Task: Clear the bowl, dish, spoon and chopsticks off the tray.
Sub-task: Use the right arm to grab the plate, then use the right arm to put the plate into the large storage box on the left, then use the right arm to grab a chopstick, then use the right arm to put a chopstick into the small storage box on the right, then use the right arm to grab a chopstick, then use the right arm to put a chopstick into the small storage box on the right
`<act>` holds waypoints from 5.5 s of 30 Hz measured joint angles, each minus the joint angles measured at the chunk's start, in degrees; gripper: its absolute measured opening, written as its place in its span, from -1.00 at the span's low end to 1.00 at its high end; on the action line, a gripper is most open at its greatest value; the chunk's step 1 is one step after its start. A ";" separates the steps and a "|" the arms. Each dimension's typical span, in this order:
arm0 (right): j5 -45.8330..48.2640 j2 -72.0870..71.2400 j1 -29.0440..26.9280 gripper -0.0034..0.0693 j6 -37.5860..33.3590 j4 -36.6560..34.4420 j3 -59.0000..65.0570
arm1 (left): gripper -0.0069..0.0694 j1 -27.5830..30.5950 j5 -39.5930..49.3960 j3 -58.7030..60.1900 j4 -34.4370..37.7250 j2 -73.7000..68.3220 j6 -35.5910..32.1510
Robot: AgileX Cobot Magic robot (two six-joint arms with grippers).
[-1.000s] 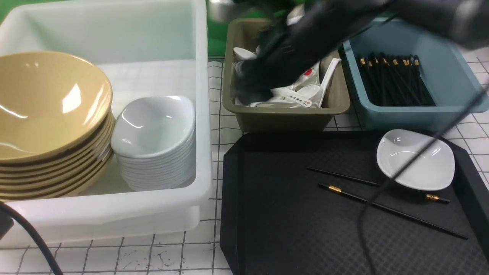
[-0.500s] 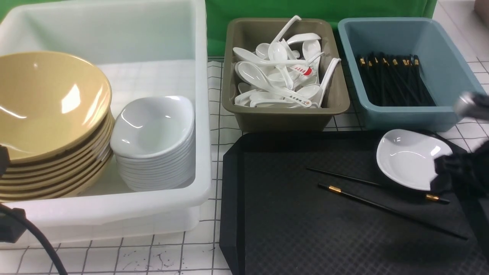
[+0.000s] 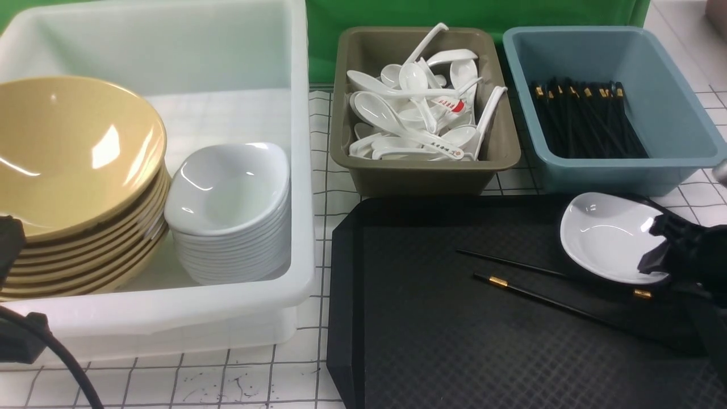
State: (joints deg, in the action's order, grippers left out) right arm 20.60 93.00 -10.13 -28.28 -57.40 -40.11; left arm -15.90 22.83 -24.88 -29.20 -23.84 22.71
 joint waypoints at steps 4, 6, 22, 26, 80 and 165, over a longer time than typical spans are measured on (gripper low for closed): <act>0.97 1.42 0.00 -0.35 -11.29 -8.36 -1.24 | -0.85 0.00 0.05 0.01 0.00 0.00 0.00; 2.74 -0.03 0.00 -0.63 -14.51 -10.27 -1.62 | -0.85 0.00 0.11 0.01 0.00 0.00 0.00; -0.70 -12.54 36.79 -0.71 -18.55 -15.51 -19.39 | -0.85 0.00 -2.05 0.01 0.21 0.00 0.13; -3.63 -2.99 44.73 -0.70 -18.55 -16.05 -28.24 | -0.85 0.00 -2.05 0.01 0.71 0.00 0.18; 25.50 -1.91 28.61 -0.69 -3.80 47.09 -34.80 | -0.85 0.00 -2.91 0.74 1.02 0.00 0.63; -6.93 4.19 13.69 -0.48 20.83 63.02 -32.37 | -0.85 0.00 -2.79 0.80 0.82 0.00 0.98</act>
State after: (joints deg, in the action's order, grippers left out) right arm 13.67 97.19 3.55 -7.45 5.61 -72.48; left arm -15.90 20.03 -24.08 -28.38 -23.84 23.68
